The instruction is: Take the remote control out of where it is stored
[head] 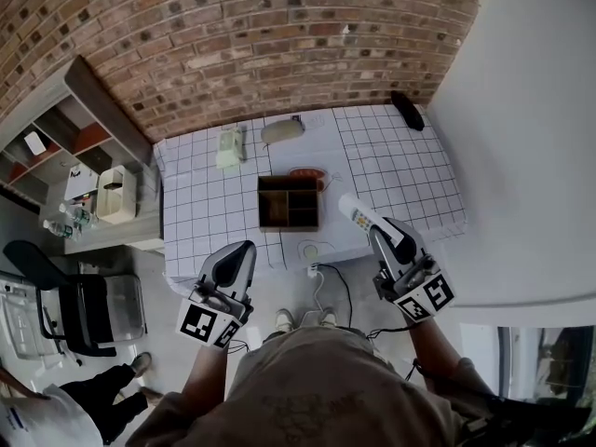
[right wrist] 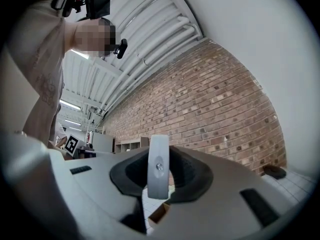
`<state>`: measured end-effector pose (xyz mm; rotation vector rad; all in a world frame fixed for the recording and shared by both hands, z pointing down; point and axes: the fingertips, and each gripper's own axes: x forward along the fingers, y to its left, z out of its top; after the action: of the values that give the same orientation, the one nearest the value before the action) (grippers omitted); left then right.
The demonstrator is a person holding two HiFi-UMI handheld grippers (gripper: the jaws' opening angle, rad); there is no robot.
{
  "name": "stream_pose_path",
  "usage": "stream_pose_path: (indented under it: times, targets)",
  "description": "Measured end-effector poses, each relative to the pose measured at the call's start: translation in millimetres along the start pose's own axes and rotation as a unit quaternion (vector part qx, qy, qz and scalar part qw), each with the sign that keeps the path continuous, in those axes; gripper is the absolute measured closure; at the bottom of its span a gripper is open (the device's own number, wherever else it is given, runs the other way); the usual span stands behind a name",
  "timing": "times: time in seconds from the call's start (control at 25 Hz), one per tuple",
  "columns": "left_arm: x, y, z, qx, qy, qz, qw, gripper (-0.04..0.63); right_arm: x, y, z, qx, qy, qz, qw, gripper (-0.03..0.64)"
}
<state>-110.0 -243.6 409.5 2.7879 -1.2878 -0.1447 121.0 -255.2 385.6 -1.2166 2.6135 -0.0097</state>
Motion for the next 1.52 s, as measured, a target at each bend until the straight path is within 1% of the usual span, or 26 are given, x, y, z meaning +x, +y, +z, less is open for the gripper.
stream_pose_path:
  times: [0.32, 0.76, 0.96, 1.36, 1.52]
  targets:
    - [1.9, -2.7, -5.8, 0.000, 0.010, -0.002, 0.9999, 0.591, 0.5, -2.6, -6.3, 0.001, 0.011, 0.001, 1.000, 0.533]
    - [6.1, -10.8, -6.9, 0.000, 0.013, -0.002, 0.9999, 0.591, -6.2, -5.5, -7.1, -0.002, 0.016, 0.005, 1.000, 0.534]
    - [3.4, -20.4, -10.6, 0.003, 0.017, 0.012, 0.9998, 0.591, -20.4, -7.7, -9.0, -0.005, 0.020, 0.014, 1.000, 0.533]
    - [-2.9, -56.2, -16.6, 0.005, 0.024, 0.056, 0.9982, 0.591, -60.4, -16.5, -3.9, -0.005, 0.020, 0.044, 0.999, 0.534]
    - [-4.6, -72.5, -16.6, 0.014, 0.026, 0.062, 0.9977, 0.591, -77.6, -16.1, 0.2, 0.000, 0.017, 0.051, 0.999, 0.533]
